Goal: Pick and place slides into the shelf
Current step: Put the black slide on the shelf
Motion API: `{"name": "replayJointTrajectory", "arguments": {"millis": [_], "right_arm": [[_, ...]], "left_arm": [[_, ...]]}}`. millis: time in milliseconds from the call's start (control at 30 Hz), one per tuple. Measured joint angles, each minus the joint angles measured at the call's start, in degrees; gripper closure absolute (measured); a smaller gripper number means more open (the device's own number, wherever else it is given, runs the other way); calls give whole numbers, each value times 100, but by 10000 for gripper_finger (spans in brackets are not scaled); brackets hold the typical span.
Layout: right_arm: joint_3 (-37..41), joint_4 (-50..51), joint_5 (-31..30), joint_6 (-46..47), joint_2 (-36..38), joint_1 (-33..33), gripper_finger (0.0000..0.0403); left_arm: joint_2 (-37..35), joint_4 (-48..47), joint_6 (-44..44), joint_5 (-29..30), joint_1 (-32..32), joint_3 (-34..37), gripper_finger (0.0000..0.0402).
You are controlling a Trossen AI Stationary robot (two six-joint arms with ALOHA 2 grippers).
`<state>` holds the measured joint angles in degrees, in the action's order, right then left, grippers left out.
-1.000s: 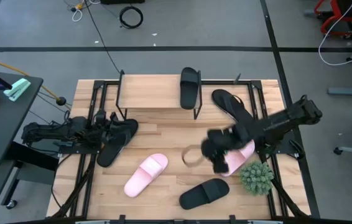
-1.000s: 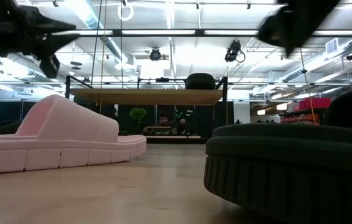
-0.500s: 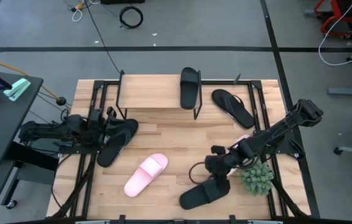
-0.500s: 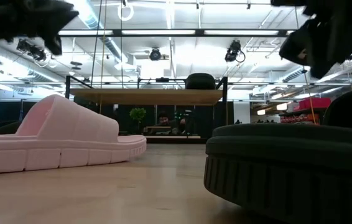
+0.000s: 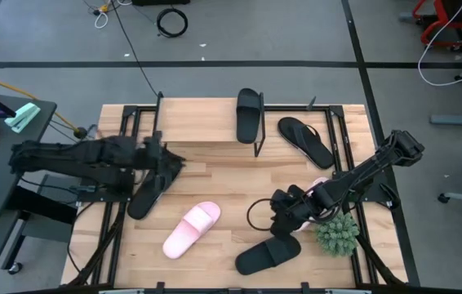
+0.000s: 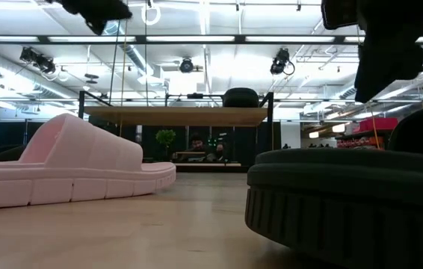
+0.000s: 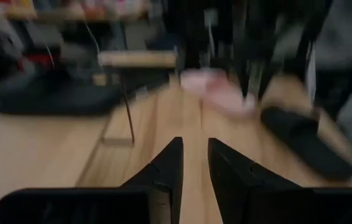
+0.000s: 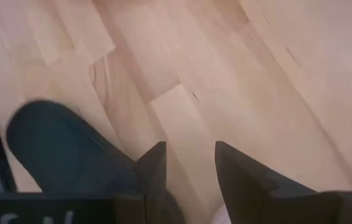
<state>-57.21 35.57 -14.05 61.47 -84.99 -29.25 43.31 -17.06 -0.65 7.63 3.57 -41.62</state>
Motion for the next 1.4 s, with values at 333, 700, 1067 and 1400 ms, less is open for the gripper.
{"name": "replayJointTrajectory", "arguments": {"millis": [333,700,1067,1400], "right_arm": [[-6,-808,265,1822,0,-760,261],[-11,-827,682,2997,-738,-1270,268],[-8,-319,1180,2543,-855,-1170,274],[-6,-1062,640,1853,-918,-1043,275]], "left_arm": [[1866,305,1352,-579,693,-187,334],[3765,2793,1634,-742,1244,-194,318],[4571,2911,1486,-758,1408,-803,322],[4573,2864,1478,-756,1408,-910,319]]}}
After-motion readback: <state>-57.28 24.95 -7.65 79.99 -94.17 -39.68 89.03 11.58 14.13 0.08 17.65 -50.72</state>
